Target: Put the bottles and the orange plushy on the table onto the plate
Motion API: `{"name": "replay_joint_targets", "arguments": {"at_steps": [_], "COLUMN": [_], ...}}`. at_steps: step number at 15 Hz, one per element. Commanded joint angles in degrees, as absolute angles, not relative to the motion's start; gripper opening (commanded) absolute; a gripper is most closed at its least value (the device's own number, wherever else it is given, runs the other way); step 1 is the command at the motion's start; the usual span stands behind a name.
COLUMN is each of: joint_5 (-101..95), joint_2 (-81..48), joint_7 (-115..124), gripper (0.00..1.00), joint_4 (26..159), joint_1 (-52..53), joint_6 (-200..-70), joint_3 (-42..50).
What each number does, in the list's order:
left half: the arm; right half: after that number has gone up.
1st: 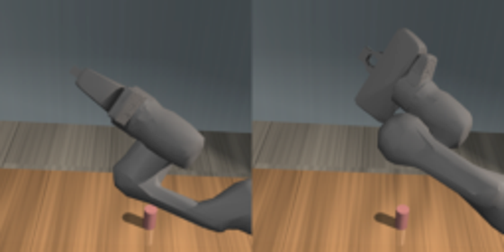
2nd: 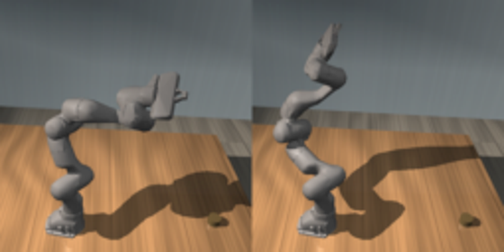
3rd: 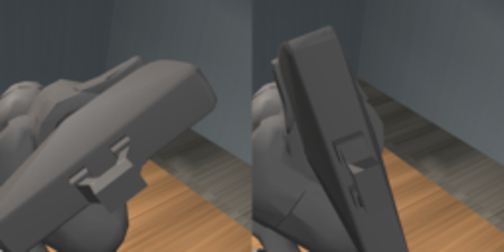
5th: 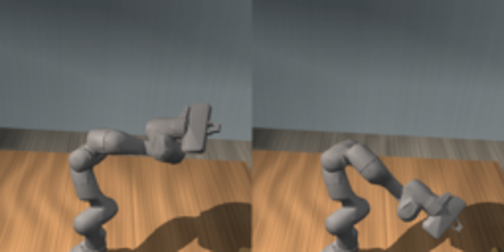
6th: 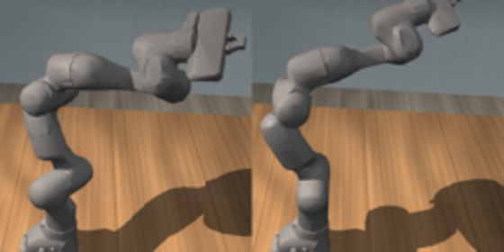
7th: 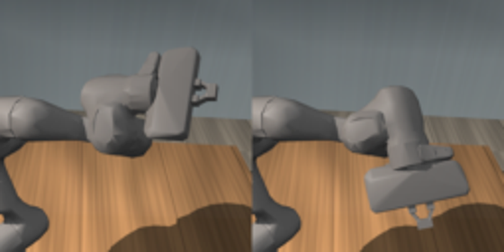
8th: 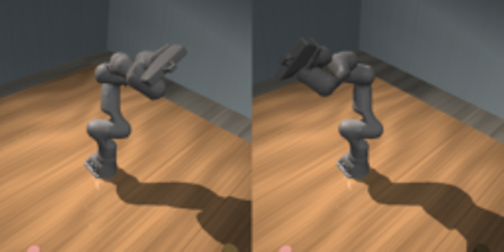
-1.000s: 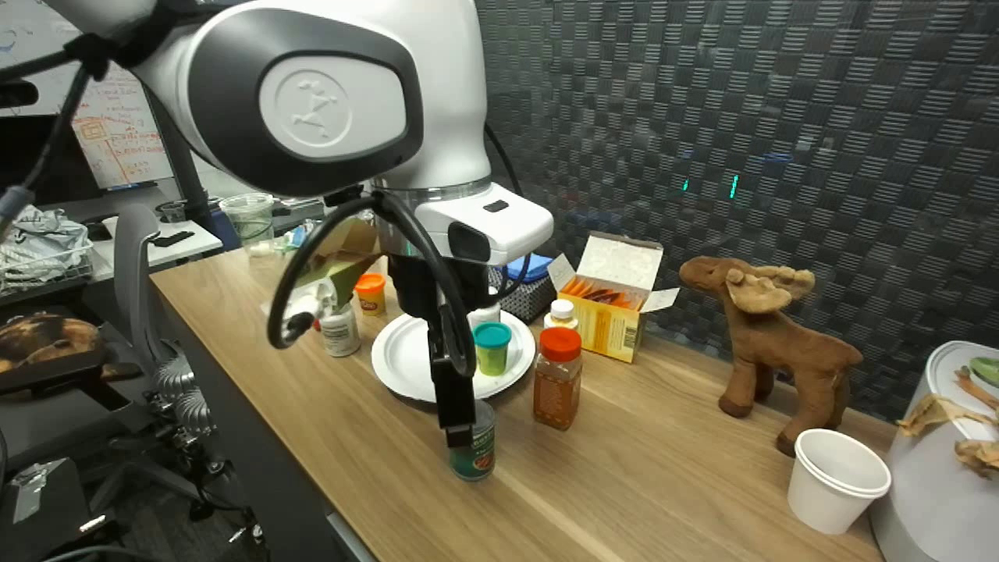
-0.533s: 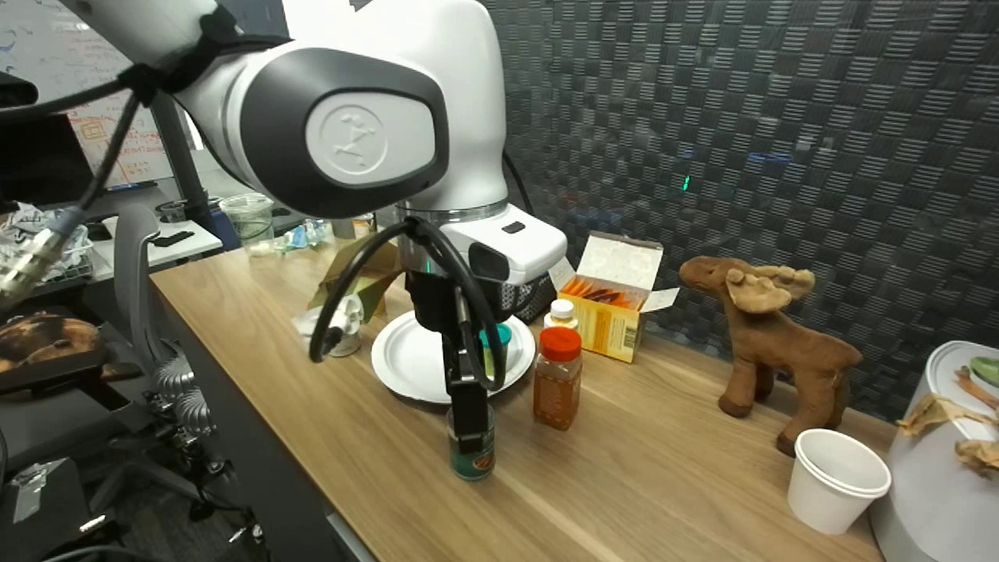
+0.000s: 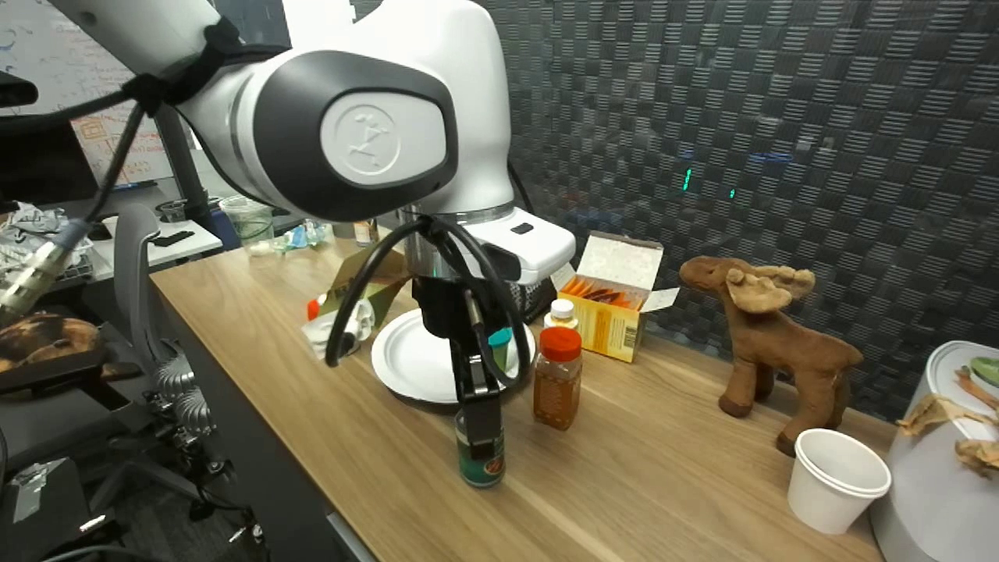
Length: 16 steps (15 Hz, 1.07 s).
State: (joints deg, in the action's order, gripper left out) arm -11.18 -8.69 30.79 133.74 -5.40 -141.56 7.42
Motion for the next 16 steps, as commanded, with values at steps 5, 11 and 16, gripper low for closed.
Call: {"name": "replay_joint_targets", "arguments": {"at_steps": [5,11,16], "joint_5": [-26.9,-23.3,-18.2], "joint_2": [-2.1,-3.1,-5.6], "joint_7": [36.9,28.3,20.0], "gripper": [0.23,0.23,0.23], "joint_4": [133.4,130.6,129.0], "joint_1": [-2.0,0.2,0.7], "joint_6": [-139.2,-137.1,-135.2], "joint_3": [7.2,2.5,0.9]}}
